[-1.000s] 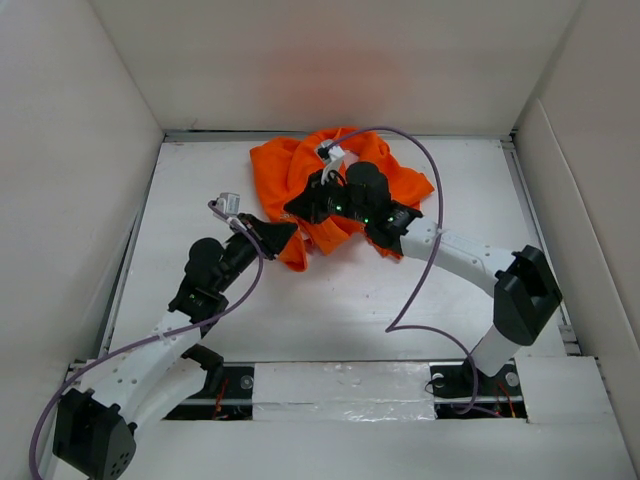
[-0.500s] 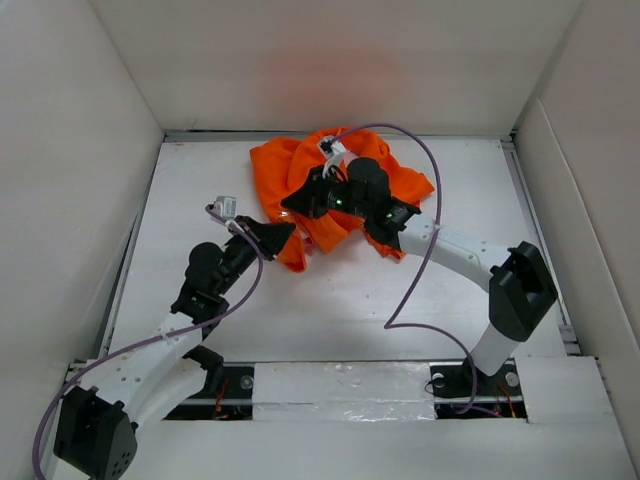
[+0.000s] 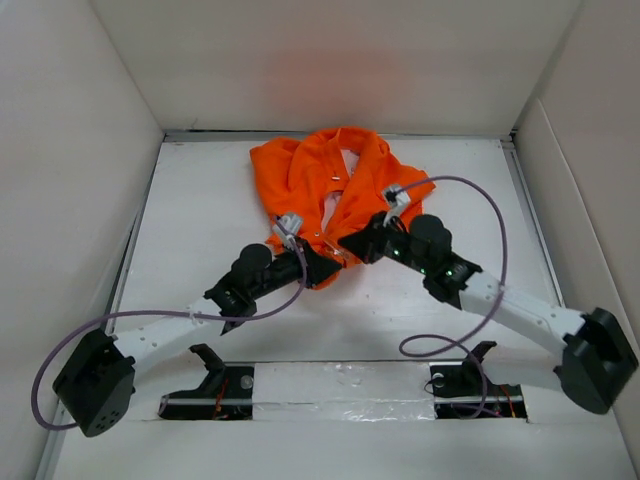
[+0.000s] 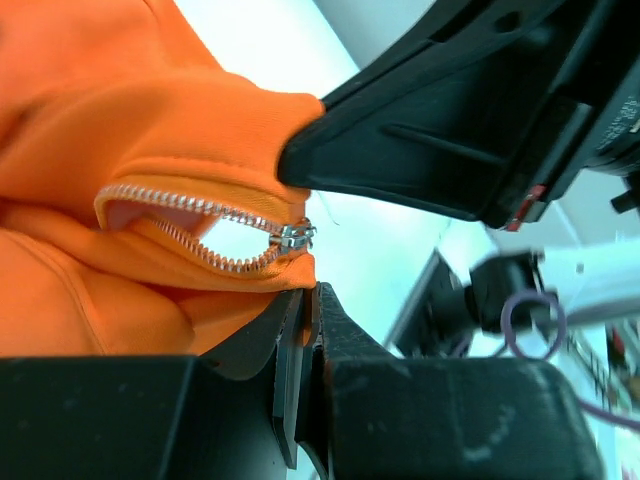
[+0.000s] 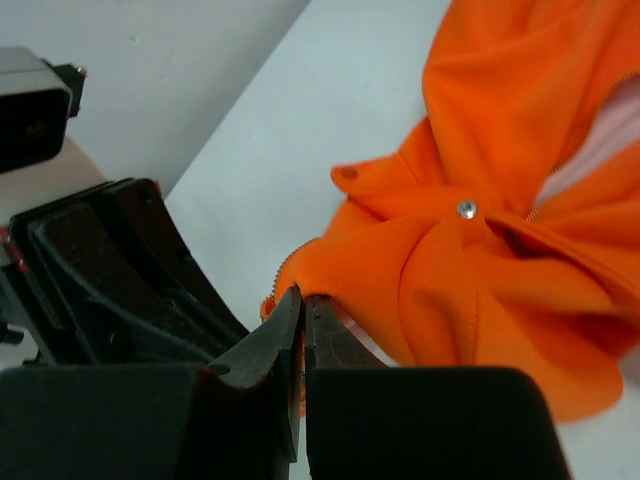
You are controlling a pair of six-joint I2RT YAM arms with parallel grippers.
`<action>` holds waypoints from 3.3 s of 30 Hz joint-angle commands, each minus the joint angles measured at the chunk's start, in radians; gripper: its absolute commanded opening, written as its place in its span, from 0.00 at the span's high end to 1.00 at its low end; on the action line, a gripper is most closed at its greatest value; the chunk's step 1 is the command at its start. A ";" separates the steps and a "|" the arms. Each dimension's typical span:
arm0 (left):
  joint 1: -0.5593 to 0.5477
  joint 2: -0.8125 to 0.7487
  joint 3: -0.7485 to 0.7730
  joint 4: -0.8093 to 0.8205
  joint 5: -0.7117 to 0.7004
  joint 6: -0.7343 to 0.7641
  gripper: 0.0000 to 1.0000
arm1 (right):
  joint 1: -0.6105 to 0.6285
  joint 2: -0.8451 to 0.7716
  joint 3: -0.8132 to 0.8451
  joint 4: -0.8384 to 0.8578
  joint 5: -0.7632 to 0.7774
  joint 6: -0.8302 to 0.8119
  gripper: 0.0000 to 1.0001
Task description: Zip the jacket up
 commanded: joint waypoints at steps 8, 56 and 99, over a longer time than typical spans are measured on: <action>-0.234 0.018 -0.005 -0.153 -0.019 0.023 1.00 | 0.117 -0.425 -0.364 -0.081 0.138 0.085 1.00; -0.386 -0.017 -0.172 -0.049 -0.046 -0.155 1.00 | 0.300 -0.292 -0.660 0.343 -0.113 0.015 0.26; -0.516 0.056 -0.112 -0.218 -0.248 -0.123 1.00 | 0.265 -0.405 -0.351 -0.059 -0.285 0.101 1.00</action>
